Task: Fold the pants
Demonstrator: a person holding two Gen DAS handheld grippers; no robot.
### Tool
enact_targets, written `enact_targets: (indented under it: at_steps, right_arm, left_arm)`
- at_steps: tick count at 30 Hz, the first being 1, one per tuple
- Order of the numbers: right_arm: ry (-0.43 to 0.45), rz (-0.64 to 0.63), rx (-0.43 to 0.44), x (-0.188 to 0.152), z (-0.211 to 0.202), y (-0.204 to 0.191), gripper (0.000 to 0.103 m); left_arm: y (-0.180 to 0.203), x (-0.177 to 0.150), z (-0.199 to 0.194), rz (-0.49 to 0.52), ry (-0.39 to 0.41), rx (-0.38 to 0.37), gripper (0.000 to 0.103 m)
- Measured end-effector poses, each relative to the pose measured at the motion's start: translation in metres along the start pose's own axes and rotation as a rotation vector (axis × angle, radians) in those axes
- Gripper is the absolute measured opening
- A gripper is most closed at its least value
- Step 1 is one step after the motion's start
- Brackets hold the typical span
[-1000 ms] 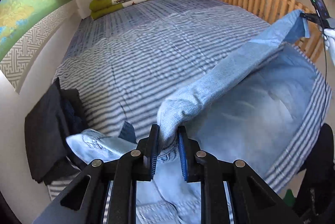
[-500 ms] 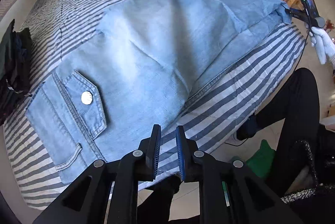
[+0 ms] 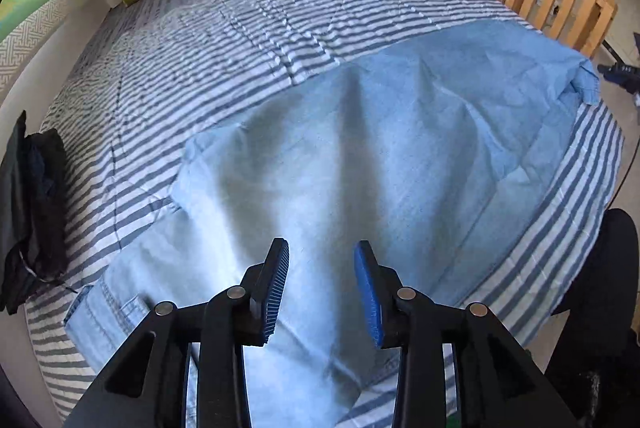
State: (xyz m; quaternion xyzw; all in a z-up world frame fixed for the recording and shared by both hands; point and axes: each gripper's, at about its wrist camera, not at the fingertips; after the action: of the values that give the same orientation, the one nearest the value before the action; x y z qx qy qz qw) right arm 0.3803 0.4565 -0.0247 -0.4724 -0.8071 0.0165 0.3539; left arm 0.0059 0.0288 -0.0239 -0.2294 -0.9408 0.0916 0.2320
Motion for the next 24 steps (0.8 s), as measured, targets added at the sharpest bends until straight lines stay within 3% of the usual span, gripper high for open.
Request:
enact_targets:
  at_steps: [5,9,12,15,21,22,23,24]
  right_arm:
    - [-0.047,-0.024,-0.016,0.048,0.037,-0.012,0.032]
    - [-0.106,-0.091,-0.088,0.069,0.082,-0.019,0.032]
    - [-0.168,-0.079,-0.122,0.074,0.118,-0.008,0.032]
    - [-0.224,-0.036,-0.076,0.069,0.14,0.004,0.032]
    - [-0.254,-0.07,-0.04,0.062,0.144,0.005,0.038]
    - [-0.254,-0.096,-0.038,0.063,0.145,0.001,0.028]
    - [-0.259,-0.133,-0.034,0.064,0.146,-0.005,0.01]
    - [-0.26,-0.174,-0.058,0.064,0.146,-0.012,0.003]
  left_arm:
    - [0.034,0.0,0.052,0.054,-0.075,0.01,0.037]
    - [0.041,-0.007,0.063,0.064,-0.054,0.018,0.04]
    - [0.033,-0.008,0.067,0.031,-0.064,-0.018,0.041]
    - [0.028,-0.009,0.068,0.022,-0.059,-0.032,0.042]
    - [0.022,-0.012,0.071,0.0,-0.038,-0.052,0.044]
    - [0.02,-0.012,0.072,-0.007,-0.037,-0.059,0.044]
    - [0.019,-0.012,0.072,-0.013,-0.038,-0.063,0.044]
    - [0.02,-0.012,0.071,-0.014,-0.04,-0.064,0.044]
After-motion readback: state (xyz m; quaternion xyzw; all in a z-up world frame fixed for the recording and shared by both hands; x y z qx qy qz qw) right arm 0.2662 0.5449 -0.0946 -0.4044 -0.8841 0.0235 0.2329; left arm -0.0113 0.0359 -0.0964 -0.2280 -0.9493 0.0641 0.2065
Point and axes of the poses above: each gripper's, at about its wrist camera, not at the fingertips, and z roughly the way its jaws point, y to its right, x to its top, and after that the axes turned 14 degrees about x, right-handed
